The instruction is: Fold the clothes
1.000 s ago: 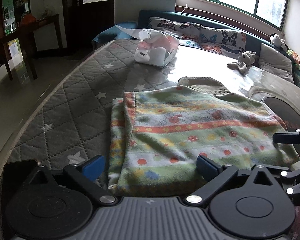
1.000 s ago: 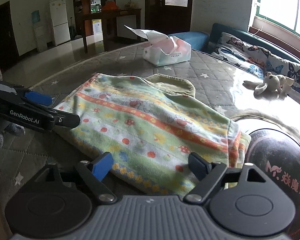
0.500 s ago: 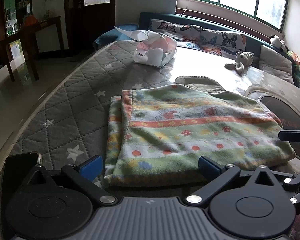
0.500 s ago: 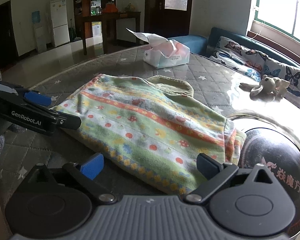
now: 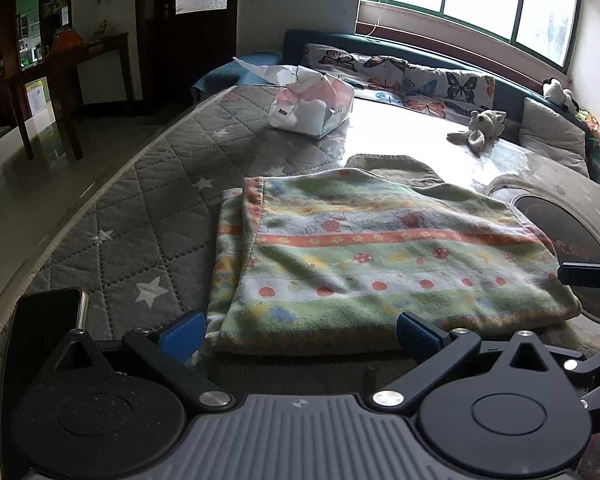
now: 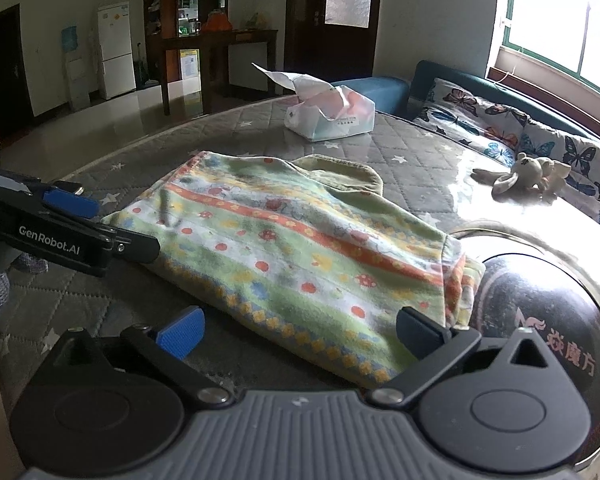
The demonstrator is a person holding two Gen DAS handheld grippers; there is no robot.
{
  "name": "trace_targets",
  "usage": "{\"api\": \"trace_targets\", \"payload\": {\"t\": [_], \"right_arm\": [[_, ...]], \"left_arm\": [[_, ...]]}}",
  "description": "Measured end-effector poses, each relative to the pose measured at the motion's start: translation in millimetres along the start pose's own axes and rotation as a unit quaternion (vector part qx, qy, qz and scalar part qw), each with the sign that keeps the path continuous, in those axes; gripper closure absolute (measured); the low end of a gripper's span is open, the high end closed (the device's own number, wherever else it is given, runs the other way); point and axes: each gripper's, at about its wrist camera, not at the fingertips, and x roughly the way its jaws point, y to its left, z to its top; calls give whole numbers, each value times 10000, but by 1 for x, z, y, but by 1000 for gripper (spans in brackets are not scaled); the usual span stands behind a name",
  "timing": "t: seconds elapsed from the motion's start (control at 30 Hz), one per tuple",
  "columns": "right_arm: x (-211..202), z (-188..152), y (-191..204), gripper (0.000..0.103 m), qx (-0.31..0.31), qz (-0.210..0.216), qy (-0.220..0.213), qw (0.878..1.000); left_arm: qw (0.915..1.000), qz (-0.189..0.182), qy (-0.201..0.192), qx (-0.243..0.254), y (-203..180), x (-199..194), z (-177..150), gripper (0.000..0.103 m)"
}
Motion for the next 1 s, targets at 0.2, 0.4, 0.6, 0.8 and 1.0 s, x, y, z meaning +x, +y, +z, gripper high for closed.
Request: {"api": "trace_targets", "payload": {"t": [0.2, 0.4, 0.6, 0.8, 1.0], "right_arm": [[-6, -5, -4, 0, 70, -28, -36, 10000], [-10, -10, -10, 0, 166, -62, -69, 9998], [-12, -17, -15, 0, 249, -98, -28, 9996], [-15, -22, -17, 0, 329, -18, 17, 9995], [-17, -27, -17, 0, 387, 4, 34, 9992]], "left_arm": [[10000, 51, 34, 69, -9, -3, -4, 0], [9997, 163, 120, 166, -19, -3, -9, 0], [9997, 169, 116, 164, -27, -5, -15, 0], [9997, 188, 80, 123, -32, -7, -20, 0], [9995, 225, 76, 185, -38, -8, -26, 0]]}}
